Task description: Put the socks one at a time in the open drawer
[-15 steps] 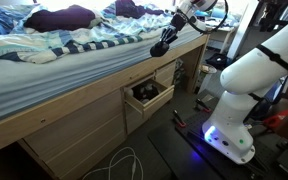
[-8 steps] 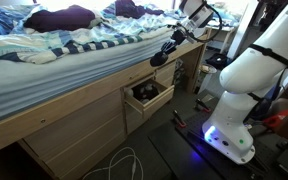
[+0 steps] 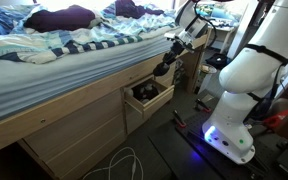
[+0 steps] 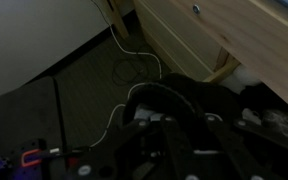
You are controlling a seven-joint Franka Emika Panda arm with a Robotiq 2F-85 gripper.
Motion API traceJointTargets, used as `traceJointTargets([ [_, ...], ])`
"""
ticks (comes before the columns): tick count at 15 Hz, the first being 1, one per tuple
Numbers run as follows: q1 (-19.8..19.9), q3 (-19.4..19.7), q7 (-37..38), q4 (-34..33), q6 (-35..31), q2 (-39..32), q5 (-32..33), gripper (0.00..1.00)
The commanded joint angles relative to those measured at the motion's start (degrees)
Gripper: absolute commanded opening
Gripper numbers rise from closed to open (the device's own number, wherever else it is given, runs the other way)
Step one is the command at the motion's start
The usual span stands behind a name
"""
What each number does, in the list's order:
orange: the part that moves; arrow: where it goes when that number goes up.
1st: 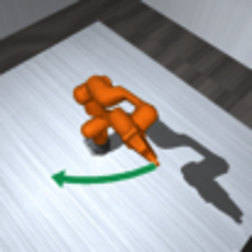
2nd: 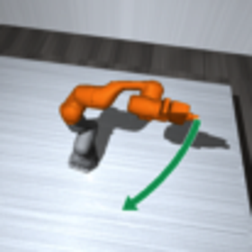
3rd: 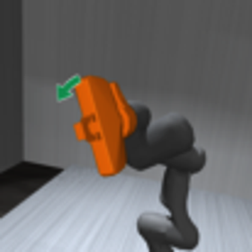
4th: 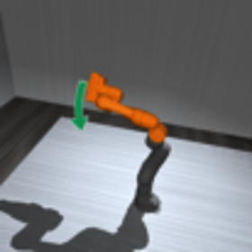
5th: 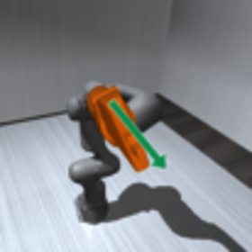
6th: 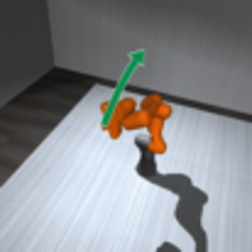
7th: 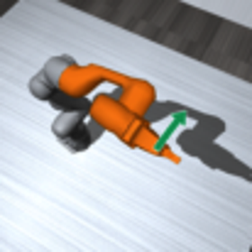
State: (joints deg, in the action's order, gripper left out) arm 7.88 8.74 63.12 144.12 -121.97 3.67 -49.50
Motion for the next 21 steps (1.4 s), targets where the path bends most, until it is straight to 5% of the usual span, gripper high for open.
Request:
traceJointTargets([
  [1, -0.25, -0.85, -6.49, 0.76, -6.82, -2.28, -2.42, 0.05],
  [5, -0.49, -1.05, -20.19, 0.82, -14.13, -7.18, -15.18, 0.05],
  [10, -0.63, -1.23, -34.98, -2.58, -14.68, -15.15, -32.42, 0.05],
  [21, -2.03, -1.00, -42.63, -7.21, -19.75, -23.25, -48.71, 0.05],
])
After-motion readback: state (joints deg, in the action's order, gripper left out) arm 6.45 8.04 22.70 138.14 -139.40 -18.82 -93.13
